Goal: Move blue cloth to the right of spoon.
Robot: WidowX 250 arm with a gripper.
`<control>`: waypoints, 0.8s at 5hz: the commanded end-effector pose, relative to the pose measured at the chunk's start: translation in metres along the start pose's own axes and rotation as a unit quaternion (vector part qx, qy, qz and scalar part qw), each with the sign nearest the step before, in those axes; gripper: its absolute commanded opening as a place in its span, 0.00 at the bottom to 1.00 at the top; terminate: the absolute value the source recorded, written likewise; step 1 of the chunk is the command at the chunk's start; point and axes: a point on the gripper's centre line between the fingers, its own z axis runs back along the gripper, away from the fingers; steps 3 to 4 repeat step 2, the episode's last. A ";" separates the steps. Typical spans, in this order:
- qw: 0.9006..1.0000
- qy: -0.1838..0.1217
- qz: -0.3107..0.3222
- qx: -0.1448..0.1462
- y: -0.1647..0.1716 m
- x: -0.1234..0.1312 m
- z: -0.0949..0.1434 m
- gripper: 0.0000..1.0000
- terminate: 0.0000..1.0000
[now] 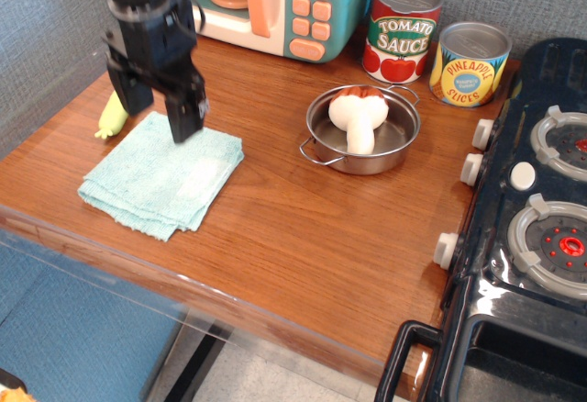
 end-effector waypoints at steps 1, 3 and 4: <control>0.999 -0.021 0.020 0.020 0.010 0.002 0.016 1.00 0.00; 0.999 -0.021 0.020 0.020 0.010 0.002 0.016 1.00 1.00; 0.999 -0.021 0.020 0.020 0.010 0.002 0.016 1.00 1.00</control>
